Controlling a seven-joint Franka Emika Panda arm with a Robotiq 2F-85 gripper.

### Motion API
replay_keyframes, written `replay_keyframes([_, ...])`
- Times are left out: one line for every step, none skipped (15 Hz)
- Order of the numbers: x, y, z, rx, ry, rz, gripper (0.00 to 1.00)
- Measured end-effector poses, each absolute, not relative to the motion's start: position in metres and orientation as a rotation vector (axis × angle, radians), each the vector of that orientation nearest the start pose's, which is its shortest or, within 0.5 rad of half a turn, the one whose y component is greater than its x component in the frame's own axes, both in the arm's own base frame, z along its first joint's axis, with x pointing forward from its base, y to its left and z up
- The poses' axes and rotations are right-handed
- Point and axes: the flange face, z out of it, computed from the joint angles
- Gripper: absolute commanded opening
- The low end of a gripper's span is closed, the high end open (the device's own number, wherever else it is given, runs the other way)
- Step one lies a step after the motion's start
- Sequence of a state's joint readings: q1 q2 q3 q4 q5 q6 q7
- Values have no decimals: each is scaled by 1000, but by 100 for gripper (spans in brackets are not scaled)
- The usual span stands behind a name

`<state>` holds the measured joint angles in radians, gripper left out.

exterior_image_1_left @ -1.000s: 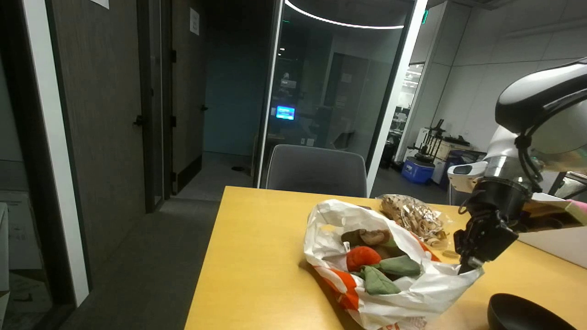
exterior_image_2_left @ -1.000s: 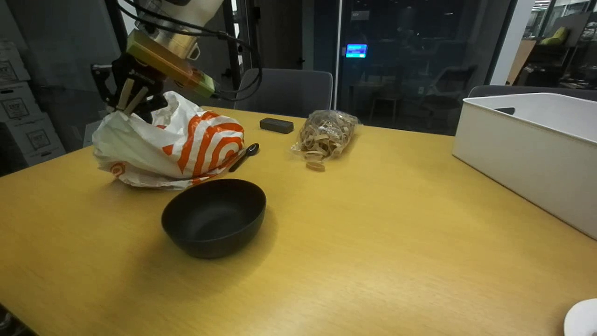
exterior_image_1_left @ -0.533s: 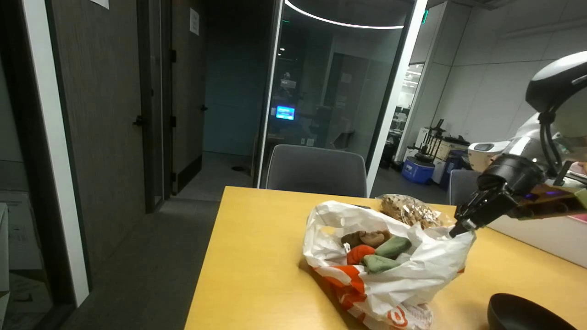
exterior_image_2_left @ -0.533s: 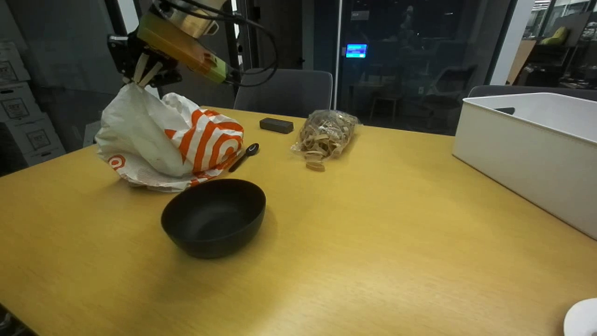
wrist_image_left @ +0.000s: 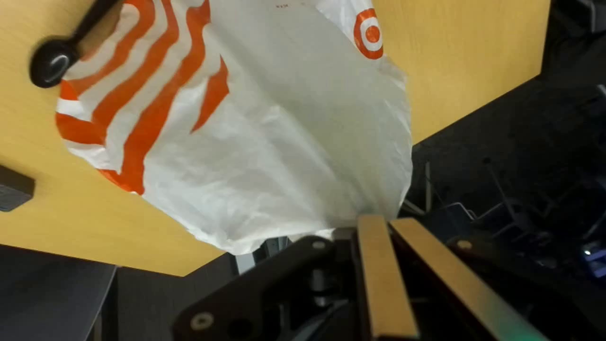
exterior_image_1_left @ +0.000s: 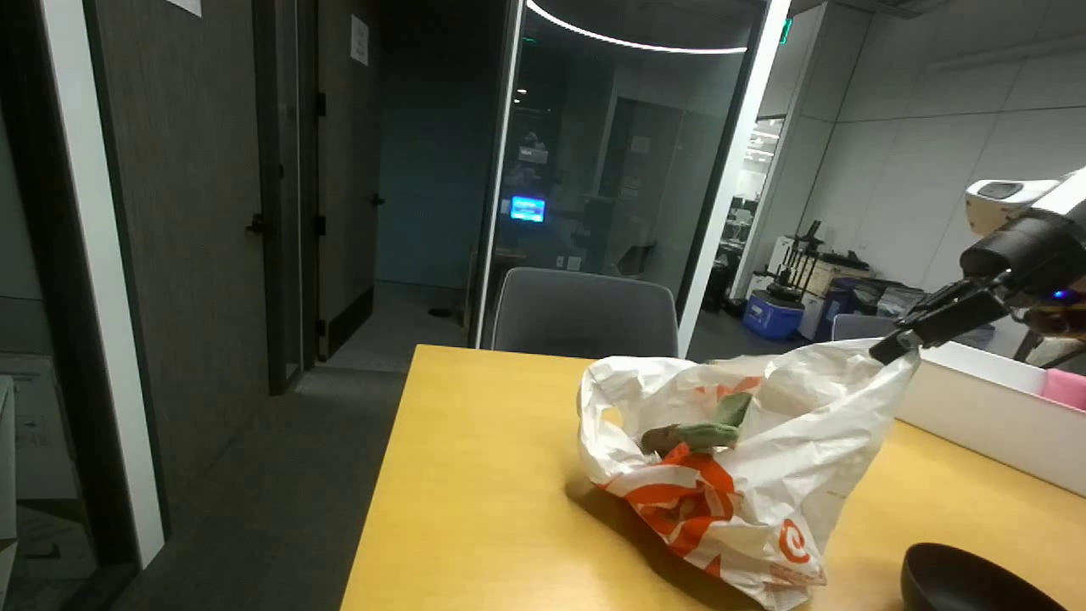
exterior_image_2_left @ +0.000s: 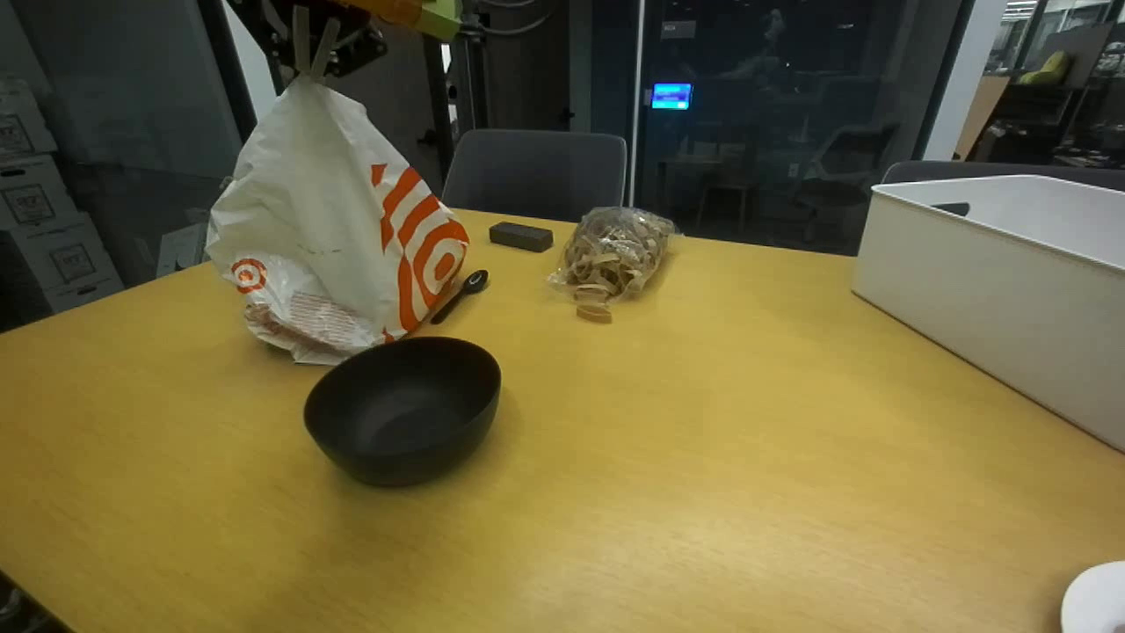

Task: Put the contents of the black bowl into the plastic bag

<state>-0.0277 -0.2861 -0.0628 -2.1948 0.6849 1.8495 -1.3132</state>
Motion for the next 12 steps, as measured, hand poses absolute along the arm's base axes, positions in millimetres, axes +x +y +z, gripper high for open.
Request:
replay_keyframes([468,3,515,-2261,-1235,-499,0])
replay_keyframes([467,3,509,-2295,-1238,-472,0])
replay_keyframes([467,3,500,-2327,-1236,-438,0])
replay_keyframes([467,5,489,-2355,-1230,-400,0])
replay_keyframes([468,8,479,-2383,-1219,-363,0])
replay_keyframes([469,11,468,-2412,-1205,-326,0])
replay_keyframes([471,14,457,-2443,-1186,-292,0])
replay_keyframes([474,16,448,-2473,-1168,-266,0])
replay_keyframes([476,18,440,-2500,-1152,-248,0])
replay_keyframes([478,20,435,-2524,-1137,-234,0])
replay_keyframes([480,20,433,-2543,-1126,-227,0])
replay_keyframes([481,20,433,-2561,-1114,-229,0])
